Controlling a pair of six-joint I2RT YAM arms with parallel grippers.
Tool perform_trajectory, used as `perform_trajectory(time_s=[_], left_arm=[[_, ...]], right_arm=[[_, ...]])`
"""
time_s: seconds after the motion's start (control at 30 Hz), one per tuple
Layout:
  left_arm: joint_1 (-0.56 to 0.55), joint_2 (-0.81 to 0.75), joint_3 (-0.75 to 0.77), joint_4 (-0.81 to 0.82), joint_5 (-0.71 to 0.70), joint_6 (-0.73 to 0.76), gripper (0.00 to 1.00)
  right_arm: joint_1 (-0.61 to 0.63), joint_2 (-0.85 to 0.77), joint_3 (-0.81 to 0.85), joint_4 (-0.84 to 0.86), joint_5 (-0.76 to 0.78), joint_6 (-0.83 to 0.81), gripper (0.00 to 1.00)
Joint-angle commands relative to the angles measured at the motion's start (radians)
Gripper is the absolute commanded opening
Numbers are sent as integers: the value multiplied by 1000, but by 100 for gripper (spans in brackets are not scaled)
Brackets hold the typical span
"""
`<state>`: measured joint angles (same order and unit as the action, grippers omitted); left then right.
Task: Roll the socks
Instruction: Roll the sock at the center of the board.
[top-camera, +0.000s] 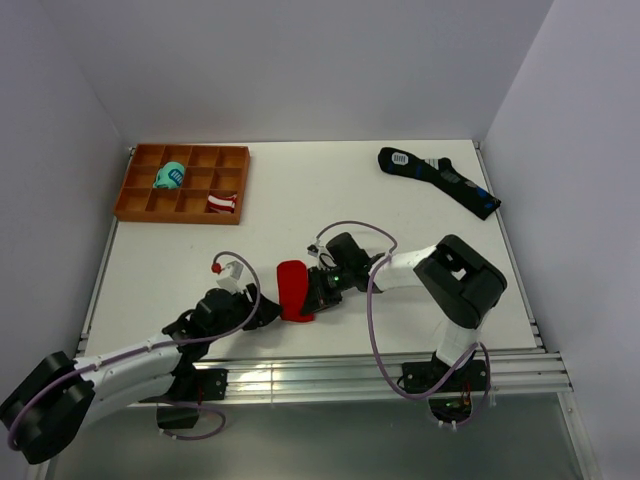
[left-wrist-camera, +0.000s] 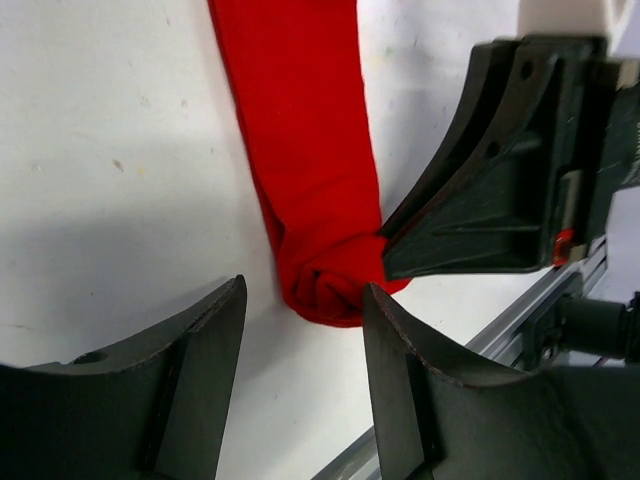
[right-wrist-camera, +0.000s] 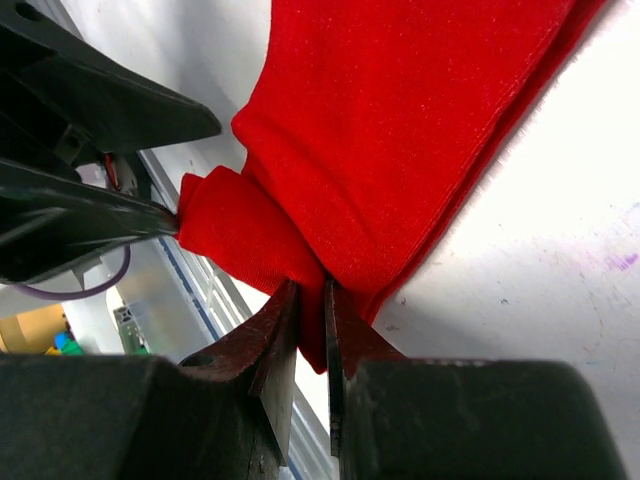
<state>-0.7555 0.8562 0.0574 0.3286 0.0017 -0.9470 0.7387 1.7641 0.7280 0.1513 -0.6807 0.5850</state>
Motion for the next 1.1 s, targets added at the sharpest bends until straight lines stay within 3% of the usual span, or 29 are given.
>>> perform_trajectory(time_s=[0.0, 0.37, 0.6, 0.83, 1.07], left_arm=[[-28, 58, 41, 50, -17, 47, 56], [-73, -8, 22, 93, -29, 43, 56], [-80, 104, 38, 113, -17, 44, 56], [-99, 115, 18, 179, -23, 24, 55], [-107, 144, 52, 130, -52, 51, 56]], right_arm=[[-10, 55, -29, -248, 158, -79, 12], [-10, 60, -7, -280, 165, -96, 12], [-10, 70, 2, -285, 162, -91, 12], [-10, 75, 14, -305, 165, -99, 12], [-10, 87, 25, -309, 161, -103, 12]])
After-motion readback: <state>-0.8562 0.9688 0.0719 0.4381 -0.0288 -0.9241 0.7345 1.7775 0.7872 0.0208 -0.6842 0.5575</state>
